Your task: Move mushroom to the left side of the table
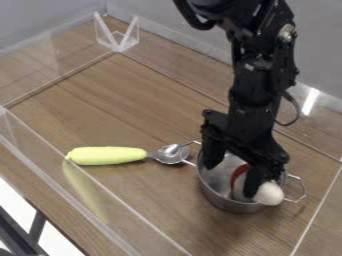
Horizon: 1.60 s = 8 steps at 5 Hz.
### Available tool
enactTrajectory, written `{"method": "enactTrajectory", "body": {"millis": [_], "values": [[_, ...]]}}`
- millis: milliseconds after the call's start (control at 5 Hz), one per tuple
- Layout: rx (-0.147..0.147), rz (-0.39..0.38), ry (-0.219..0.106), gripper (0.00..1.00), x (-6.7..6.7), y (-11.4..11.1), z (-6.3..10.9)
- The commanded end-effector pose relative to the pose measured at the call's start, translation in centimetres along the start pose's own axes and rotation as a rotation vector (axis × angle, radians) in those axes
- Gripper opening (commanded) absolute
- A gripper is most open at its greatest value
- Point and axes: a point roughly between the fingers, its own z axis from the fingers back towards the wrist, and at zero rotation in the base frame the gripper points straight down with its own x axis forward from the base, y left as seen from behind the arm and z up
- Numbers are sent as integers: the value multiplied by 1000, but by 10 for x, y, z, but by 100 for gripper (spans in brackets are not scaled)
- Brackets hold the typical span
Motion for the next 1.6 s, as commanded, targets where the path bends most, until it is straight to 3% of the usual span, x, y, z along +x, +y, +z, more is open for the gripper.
{"method": "enactTrajectory", "body": {"millis": [0,400,800,1400], "values": [[-1,82,-13,100,-1,6,2],[-3,-10,-9,100,11,5,3],[-8,-18,-10,100,14,1,2],[-15,8,-10,100,14,12,2]]}}
